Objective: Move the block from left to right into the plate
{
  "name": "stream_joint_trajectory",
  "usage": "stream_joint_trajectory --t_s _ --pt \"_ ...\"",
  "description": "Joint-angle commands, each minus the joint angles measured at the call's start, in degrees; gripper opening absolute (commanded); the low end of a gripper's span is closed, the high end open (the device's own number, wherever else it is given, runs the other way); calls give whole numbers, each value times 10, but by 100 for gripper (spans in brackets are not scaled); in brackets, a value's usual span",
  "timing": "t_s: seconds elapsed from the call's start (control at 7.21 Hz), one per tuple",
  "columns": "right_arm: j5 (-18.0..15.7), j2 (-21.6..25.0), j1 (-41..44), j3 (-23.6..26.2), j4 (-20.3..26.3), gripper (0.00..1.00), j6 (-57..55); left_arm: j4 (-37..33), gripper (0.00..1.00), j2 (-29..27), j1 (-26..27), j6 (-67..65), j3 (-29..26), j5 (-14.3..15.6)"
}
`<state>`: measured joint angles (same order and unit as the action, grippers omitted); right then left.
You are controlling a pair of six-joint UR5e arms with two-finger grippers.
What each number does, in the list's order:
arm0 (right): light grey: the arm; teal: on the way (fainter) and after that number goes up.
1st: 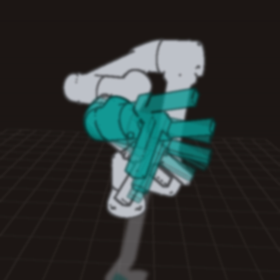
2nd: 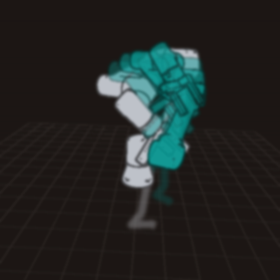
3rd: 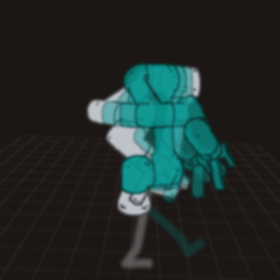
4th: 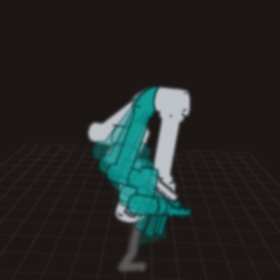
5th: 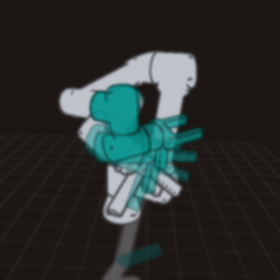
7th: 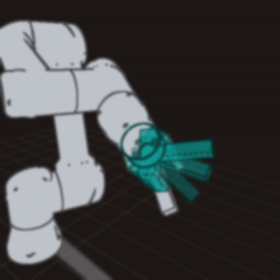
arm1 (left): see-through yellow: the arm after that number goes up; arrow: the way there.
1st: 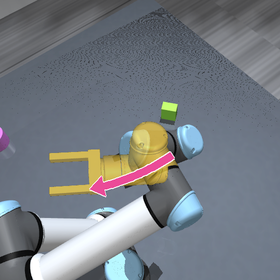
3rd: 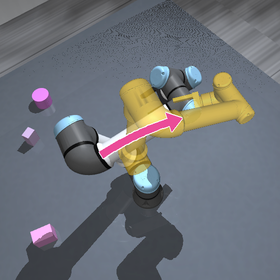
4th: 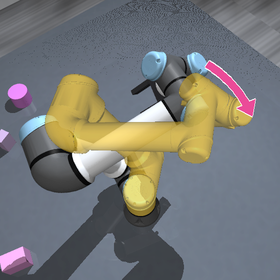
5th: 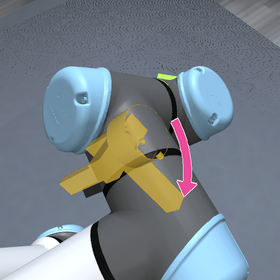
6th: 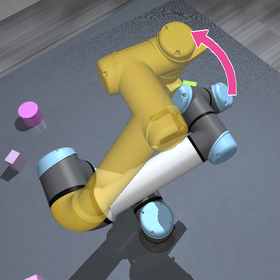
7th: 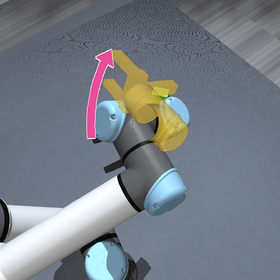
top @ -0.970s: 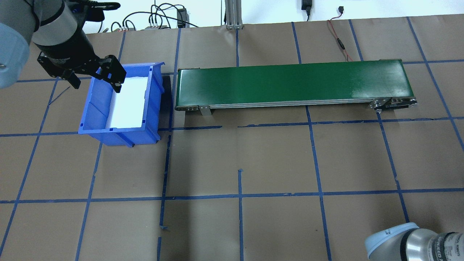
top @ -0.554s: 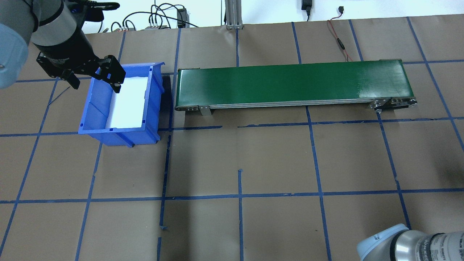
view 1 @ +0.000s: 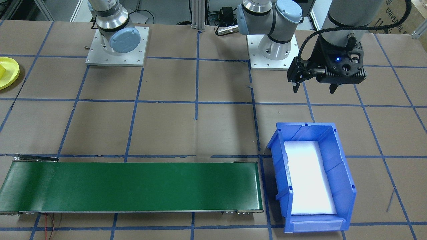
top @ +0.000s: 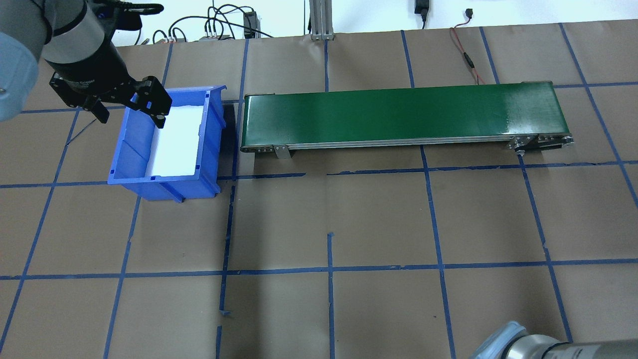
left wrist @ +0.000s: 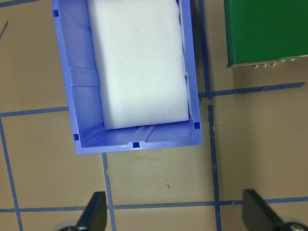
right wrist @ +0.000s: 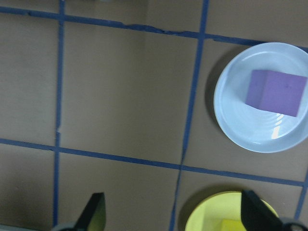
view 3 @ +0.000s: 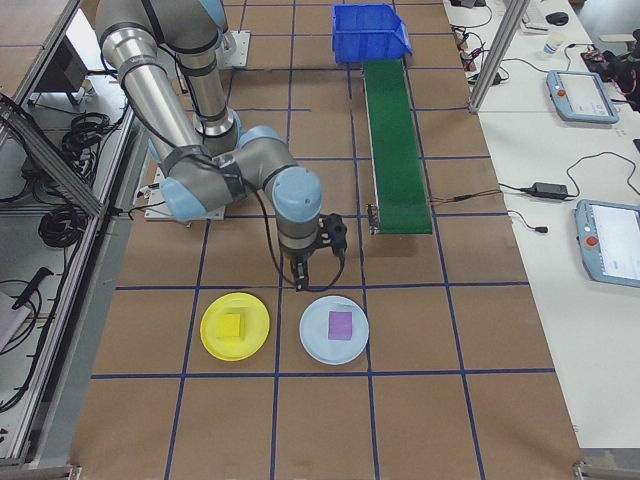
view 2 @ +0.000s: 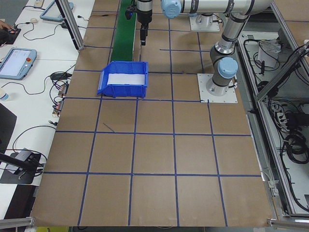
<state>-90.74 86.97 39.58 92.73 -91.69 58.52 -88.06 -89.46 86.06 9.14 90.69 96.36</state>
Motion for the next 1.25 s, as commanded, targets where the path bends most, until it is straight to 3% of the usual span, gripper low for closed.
stream_joint_trajectory --t_s 0.0,0.69,0.83,1.11 --pt "2 61 127 -2 103 99 -213 -1 100 0 -3 0 0 1" --pt "-3 87 444 -37 118 100 -592 0 100 0 -8 1 1 1" --pt "4 87 487 -36 109 100 -657 0 100 0 -8 1 1 1" --pt "2 86 530 -27 38 100 -676 -1 100 0 -8 4 1 1"
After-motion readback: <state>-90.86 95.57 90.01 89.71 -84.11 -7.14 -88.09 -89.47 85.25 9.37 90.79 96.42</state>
